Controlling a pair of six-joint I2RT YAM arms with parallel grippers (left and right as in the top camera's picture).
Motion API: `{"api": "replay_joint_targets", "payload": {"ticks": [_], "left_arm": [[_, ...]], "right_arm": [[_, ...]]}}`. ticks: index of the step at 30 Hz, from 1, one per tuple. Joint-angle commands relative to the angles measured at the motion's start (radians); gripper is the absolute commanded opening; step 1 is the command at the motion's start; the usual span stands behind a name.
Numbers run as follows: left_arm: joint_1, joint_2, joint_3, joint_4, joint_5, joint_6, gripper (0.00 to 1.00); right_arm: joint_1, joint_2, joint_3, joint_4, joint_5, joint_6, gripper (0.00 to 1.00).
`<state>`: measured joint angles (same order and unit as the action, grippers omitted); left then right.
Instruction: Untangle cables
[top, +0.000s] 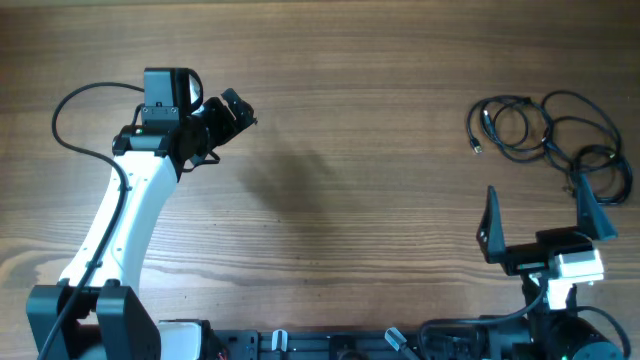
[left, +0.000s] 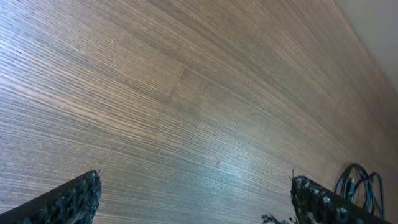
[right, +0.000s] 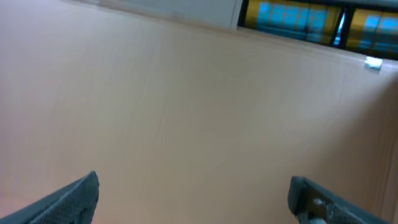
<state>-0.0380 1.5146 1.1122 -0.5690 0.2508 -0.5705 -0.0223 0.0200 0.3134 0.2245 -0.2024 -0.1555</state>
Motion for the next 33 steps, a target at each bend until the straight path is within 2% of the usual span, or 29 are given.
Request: {"api": "replay_joint_targets", "payload": {"ticks": [1, 5, 9, 12, 15, 20, 33], "left_arm": [[0.003, 0.006, -0.001, 0.003, -0.010, 0.001, 1.00], [0.003, 0.006, -0.001, 0.003, -0.010, 0.001, 1.00], [0.003, 0.006, -0.001, 0.003, -0.010, 0.001, 1.00], [0.003, 0.006, -0.001, 0.003, -0.010, 0.001, 1.00], [0.003, 0.006, -0.001, 0.003, -0.010, 0.001, 1.00], [0.003, 0.006, -0.001, 0.003, -0.010, 0.001, 1.00], [0.003, 0.006, -0.001, 0.003, -0.010, 0.001, 1.00]], "right_arm": [[0.005, -0.016, -0.093, 0.150, -0.016, -0.001, 1.00], [0.005, -0.016, -0.209, 0.359, -0.016, 0.002, 1.00], [0.005, -0.016, -0.311, 0.404, 0.013, 0.106, 1.00], [0.005, -0.017, -0.308, 0.237, 0.056, 0.191, 1.00], [0.005, -0.016, -0.308, 0.011, 0.066, 0.194, 1.00], [0.006, -0.017, -0.308, -0.216, 0.083, 0.191, 1.00], [0.006, -0.016, -0.308, -0.217, 0.087, 0.189, 1.00]]}}
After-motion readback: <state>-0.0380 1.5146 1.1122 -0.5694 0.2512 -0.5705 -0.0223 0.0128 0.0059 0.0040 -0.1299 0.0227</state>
